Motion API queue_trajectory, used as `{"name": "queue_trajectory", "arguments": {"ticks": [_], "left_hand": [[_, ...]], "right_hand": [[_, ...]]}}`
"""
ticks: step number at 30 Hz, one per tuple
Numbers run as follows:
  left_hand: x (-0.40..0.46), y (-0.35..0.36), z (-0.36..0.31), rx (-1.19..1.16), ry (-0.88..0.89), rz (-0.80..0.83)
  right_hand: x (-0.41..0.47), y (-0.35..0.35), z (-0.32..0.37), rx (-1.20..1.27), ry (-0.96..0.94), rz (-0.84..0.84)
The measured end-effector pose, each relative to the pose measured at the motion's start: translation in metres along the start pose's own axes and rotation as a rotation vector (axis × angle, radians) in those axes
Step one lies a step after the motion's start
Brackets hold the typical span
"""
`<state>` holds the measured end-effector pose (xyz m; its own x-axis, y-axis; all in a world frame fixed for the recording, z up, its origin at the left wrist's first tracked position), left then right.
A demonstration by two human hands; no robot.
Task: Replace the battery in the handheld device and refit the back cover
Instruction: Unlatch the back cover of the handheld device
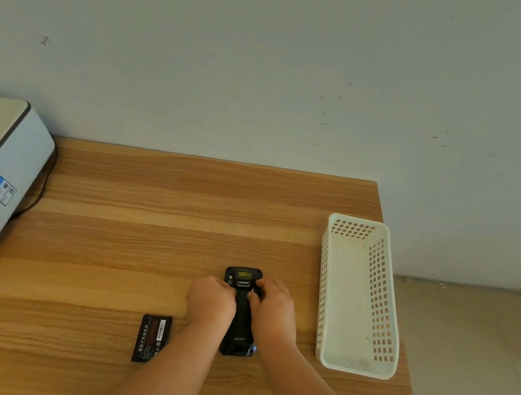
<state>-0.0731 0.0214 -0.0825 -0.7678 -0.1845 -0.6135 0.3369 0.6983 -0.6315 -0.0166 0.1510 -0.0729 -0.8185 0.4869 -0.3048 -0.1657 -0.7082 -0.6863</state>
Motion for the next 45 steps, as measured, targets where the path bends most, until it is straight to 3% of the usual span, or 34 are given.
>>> {"name": "queue_trajectory", "arguments": {"ticks": [8,17,21,25,28,34,45], "left_hand": [[0.004,0.002,-0.008,0.059,-0.011,-0.023],[0.007,-0.006,-0.015,0.186,0.165,0.031],[0.002,-0.015,-0.019,0.250,0.372,0.101],[-0.013,-0.020,-0.014,0.461,0.676,0.098],[-0.020,-0.021,-0.007,0.588,0.786,0.089],[-0.015,-0.018,0.007,0.818,0.848,0.116],[-0.007,-0.017,0.022,0.883,0.840,0.171]], "right_hand": [[0.001,0.000,-0.001,-0.007,-0.013,-0.004],[0.001,-0.001,-0.001,0.004,-0.007,0.013],[0.000,-0.005,-0.001,0.021,0.001,0.038],[-0.006,-0.008,0.000,-0.012,-0.066,0.081],[-0.013,-0.008,0.002,-0.101,-0.138,0.101],[-0.018,-0.001,0.012,-0.252,-0.190,0.140],[-0.014,0.007,0.023,-0.375,-0.116,0.162]]}}
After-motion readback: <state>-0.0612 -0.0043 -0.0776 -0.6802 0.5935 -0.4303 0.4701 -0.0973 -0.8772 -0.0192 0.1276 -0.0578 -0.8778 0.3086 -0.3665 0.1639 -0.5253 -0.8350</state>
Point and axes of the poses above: each hand's wrist, its own x-axis towards the middle knuckle, its own y-axis out of the palm, z = x × y, the point moved 6 cm from there along x, towards the middle knuckle
